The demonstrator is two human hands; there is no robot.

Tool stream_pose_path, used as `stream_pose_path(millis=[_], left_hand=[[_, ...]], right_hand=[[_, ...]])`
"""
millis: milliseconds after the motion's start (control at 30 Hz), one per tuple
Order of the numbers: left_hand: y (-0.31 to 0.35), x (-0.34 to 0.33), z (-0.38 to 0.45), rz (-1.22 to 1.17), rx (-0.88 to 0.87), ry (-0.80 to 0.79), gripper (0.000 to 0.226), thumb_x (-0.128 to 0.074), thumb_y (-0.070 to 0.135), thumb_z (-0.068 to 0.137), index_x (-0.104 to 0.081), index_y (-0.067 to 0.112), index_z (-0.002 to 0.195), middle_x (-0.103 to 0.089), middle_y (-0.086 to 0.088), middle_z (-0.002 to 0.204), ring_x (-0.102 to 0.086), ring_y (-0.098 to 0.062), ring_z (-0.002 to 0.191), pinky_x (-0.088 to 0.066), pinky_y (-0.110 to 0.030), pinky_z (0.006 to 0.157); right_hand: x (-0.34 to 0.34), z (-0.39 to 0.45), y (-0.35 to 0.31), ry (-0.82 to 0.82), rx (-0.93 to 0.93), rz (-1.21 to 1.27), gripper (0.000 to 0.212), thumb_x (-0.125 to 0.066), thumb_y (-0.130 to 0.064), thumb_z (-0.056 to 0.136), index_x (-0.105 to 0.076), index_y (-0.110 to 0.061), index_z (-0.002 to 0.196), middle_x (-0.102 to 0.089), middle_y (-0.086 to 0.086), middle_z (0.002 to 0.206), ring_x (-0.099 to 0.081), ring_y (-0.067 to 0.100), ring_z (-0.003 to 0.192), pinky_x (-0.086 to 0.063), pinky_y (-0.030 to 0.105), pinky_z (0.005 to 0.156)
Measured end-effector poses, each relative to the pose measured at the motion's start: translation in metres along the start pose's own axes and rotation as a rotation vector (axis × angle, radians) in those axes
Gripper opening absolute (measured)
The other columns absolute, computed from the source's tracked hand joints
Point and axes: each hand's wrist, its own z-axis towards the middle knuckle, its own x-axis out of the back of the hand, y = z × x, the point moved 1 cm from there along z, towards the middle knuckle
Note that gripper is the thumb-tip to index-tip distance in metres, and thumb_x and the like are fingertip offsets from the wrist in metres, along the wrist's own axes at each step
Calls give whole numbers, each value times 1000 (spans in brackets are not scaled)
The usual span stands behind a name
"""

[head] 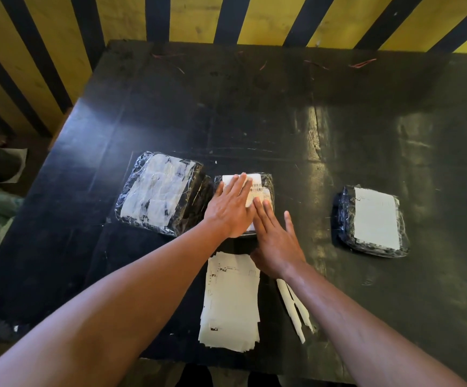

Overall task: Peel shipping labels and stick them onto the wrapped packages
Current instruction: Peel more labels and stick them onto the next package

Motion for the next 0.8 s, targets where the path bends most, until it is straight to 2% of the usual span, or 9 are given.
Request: stream_pose_path(millis=[133, 300, 367, 400, 467, 567, 667, 733, 800], left_hand=[[-14, 1, 16, -95, 117, -20, 72, -23, 47, 111, 8, 18, 168, 14, -2, 177, 16, -17, 162, 6, -43, 132], [-23, 8, 20, -199, 299, 8, 83, -38, 51, 109, 7, 14, 168, 12, -7, 177, 11, -24, 163, -8, -44, 131], [-18, 6, 6, -288, 293, 105, 89, -55, 46, 104, -1, 16, 168, -3, -8, 177, -11, -29, 163, -31, -43, 124], [-15, 5, -6, -324, 290, 176, 90, -62, 43, 101, -8, 17, 167, -15, -8, 174, -27, -28, 157, -44, -39, 113], [-7, 0, -33, -384, 339, 292, 86, -68, 42, 98, -18, 20, 165, -32, -6, 161, -44, -22, 141, -49, -33, 96], [2, -16, -69, -619, 570, 284, 74, -62, 40, 102, -25, 23, 163, -43, -7, 158, -51, -26, 138, -48, -45, 109], [3, -33, -76, -1095, 717, 184, 55, -59, 33, 106, -42, 21, 157, -59, -4, 149, -60, -25, 133, -47, -47, 116], [-1, -34, -73, -1272, 794, 170, 47, -61, 36, 105, -53, 18, 148, -68, -5, 137, -67, -22, 121, -54, -47, 109], [-5, -31, -70, -1273, 840, 204, 45, -64, 40, 103, -58, 14, 140, -72, -4, 120, -71, -20, 108, -60, -44, 100]], right_hand=[[2, 0, 0, -6, 3, 9, 108, -59, -40, 101, 29, -21, 161, 35, -1, 169, 33, 21, 156, 12, 61, 127], [4, -1, -1, -30, -2, 56, 106, -61, -36, 102, 25, -22, 163, 35, -3, 169, 33, 19, 155, 5, 60, 129], [6, 0, 0, -30, 0, 123, 102, -63, -35, 100, 14, -23, 166, 28, -5, 172, 27, 17, 158, -2, 58, 131], [9, 0, 2, -3, 6, 204, 98, -64, -34, 99, 5, -23, 168, 21, -5, 174, 19, 17, 161, -7, 55, 131], [13, -2, 4, 165, -33, 417, 90, -67, -31, 96, -13, -23, 168, 3, -2, 177, -3, 18, 162, -18, 45, 129], [16, -1, 9, 367, -356, 634, 78, -69, -35, 96, -30, -22, 163, -25, 6, 171, -31, 23, 155, -38, 40, 117], [17, 15, 10, 200, -585, 785, 68, -67, -46, 98, -45, -15, 155, -51, 6, 157, -56, 26, 137, -54, 36, 99], [19, 25, 10, 138, -622, 847, 63, -69, -46, 98, -54, -11, 147, -63, 7, 145, -66, 24, 124, -57, 23, 77], [24, 29, 10, 165, -685, 909, 60, -73, -41, 96, -57, -9, 144, -67, 7, 138, -68, 22, 115, -48, 16, 62]])
